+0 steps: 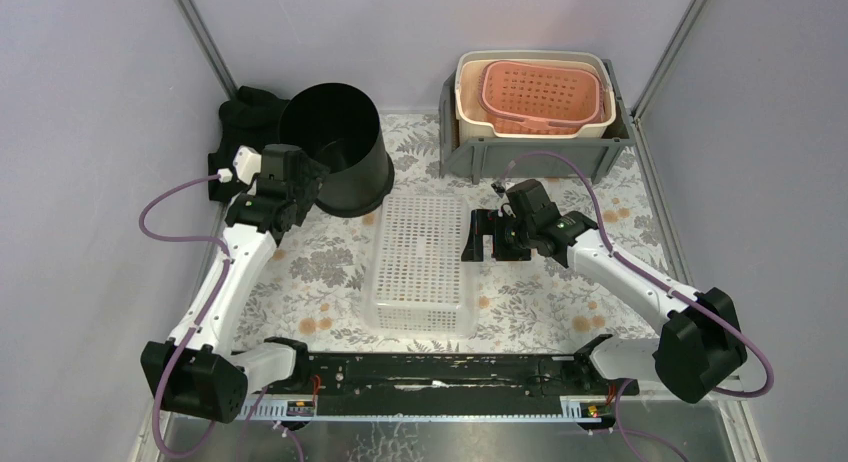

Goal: Turn the large container upside down
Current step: Pick up the container from the center of the board, then move the container to the center of the board.

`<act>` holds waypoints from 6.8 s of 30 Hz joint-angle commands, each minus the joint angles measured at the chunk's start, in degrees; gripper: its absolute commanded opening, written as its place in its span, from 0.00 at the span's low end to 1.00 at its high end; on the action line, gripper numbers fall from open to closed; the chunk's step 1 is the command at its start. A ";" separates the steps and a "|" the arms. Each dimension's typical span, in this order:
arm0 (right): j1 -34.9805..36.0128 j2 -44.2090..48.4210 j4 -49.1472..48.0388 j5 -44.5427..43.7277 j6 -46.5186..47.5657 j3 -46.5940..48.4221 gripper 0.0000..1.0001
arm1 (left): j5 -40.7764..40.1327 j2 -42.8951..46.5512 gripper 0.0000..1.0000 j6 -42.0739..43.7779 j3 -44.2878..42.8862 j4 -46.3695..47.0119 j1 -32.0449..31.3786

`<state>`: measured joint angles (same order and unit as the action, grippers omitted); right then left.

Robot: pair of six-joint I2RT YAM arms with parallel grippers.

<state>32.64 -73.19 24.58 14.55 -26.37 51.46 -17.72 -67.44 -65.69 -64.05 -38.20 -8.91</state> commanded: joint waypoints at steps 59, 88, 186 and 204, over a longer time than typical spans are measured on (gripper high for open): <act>0.14 -20.39 -9.09 4.59 -1.97 24.56 1.00 | -0.28 -0.99 0.00 10.85 -3.14 -9.70 -0.13; 0.05 -12.17 -4.27 0.16 2.29 17.51 1.00 | -1.47 13.88 0.00 10.60 -11.50 -33.23 -0.06; 17.60 8.80 -19.16 28.22 -4.17 -12.88 0.93 | 29.40 11.71 0.00 6.34 -41.01 -24.84 -0.15; 43.97 -13.96 -20.11 12.20 7.46 5.45 0.89 | 32.93 11.26 0.00 4.61 -39.96 -21.40 -0.17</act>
<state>74.24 -82.02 7.68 28.95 -22.61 52.34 11.05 -56.88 -58.46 -103.02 -72.18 -8.95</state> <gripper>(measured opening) 0.896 0.033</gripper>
